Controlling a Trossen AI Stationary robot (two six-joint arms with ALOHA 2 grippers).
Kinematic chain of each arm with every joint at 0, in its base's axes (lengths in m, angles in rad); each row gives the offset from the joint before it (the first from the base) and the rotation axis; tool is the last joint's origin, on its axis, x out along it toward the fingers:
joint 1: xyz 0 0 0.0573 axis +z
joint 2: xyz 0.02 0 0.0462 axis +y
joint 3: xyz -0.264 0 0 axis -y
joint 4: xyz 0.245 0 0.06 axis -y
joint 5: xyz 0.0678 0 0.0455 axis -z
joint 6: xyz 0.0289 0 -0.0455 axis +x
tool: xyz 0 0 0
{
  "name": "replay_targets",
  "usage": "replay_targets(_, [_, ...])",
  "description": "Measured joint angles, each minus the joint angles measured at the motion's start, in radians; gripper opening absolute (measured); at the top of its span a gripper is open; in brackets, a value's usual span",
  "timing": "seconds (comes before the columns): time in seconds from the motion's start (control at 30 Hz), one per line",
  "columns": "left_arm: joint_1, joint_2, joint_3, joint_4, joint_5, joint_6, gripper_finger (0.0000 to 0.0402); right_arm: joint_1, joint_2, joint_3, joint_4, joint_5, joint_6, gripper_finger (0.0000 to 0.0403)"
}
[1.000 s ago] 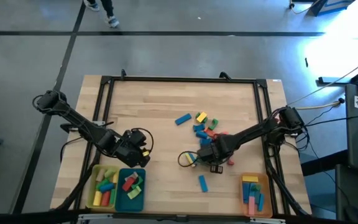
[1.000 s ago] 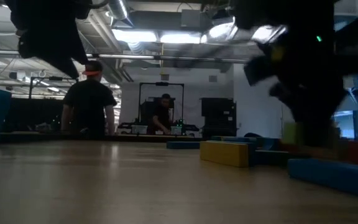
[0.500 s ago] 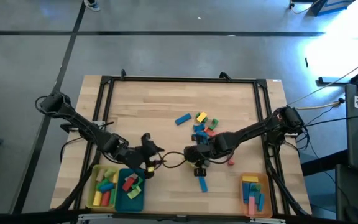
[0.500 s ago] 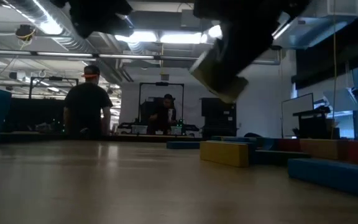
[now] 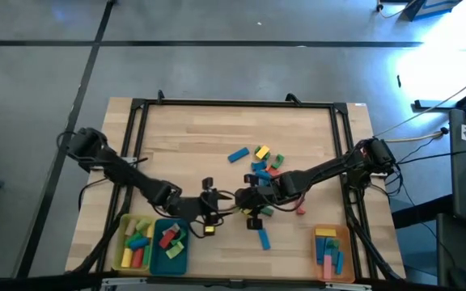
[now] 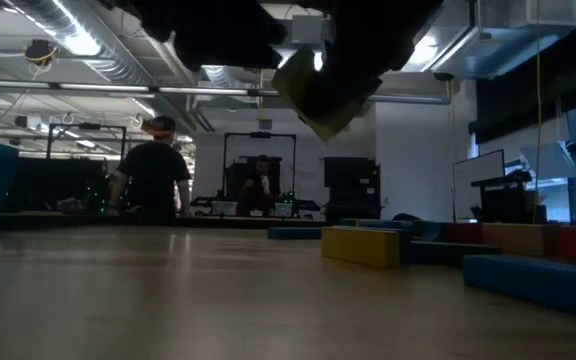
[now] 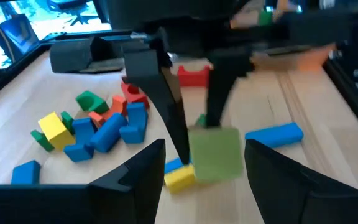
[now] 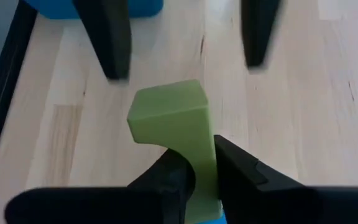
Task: Sort blocks by size
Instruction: Put the light green arch block into the blue bin
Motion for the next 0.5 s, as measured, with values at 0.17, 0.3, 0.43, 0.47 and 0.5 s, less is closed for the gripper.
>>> replay_targets(0.17, [0.019,0.023,0.000,0.058,0.005,-0.037,0.0198,0.000,0.000,0.000,0.006,0.001,0.002,0.0068])
replay_targets(0.3, [0.023,0.034,0.000,0.059,0.008,-0.087,0.0198,0.000,0.000,0.000,0.005,0.003,0.002,0.0055])
replay_targets(0.43, [0.024,0.043,0.000,0.056,0.041,-0.129,0.0198,0.000,0.000,0.000,0.008,0.034,0.001,0.0061])
replay_targets(0.47, [0.024,0.044,0.000,0.054,0.042,-0.133,0.0198,0.000,0.000,0.000,0.008,0.037,0.002,0.0066])
replay_targets(0.5, [0.024,0.045,0.000,0.054,0.043,-0.135,0.0198,0.000,0.000,0.000,0.008,0.037,0.002,0.0071])
